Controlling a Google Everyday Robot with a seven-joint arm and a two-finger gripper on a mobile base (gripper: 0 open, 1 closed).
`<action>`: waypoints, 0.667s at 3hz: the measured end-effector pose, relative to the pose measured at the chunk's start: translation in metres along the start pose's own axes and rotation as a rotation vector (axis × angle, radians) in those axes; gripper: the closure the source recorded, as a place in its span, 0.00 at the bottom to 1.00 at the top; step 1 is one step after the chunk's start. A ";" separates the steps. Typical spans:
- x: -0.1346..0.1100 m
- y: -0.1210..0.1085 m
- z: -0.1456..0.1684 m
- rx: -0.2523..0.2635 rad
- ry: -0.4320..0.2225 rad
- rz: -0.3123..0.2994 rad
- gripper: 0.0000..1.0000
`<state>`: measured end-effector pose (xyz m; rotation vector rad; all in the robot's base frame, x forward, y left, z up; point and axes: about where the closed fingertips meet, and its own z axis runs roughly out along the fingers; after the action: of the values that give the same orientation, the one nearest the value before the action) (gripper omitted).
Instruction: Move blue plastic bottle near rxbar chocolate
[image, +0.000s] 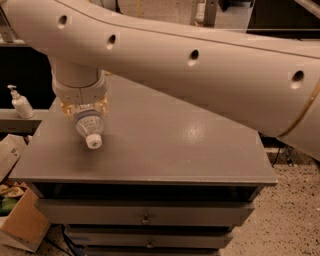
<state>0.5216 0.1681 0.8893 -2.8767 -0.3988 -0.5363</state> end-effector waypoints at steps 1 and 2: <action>0.018 0.022 -0.010 0.002 0.045 0.151 1.00; 0.018 0.022 -0.011 0.002 0.046 0.170 1.00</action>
Offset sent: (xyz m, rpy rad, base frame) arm 0.0168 -0.0169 0.0119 0.0575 -0.0065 -0.1284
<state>0.5406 0.1484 0.9026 -2.8553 -0.1453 -0.5693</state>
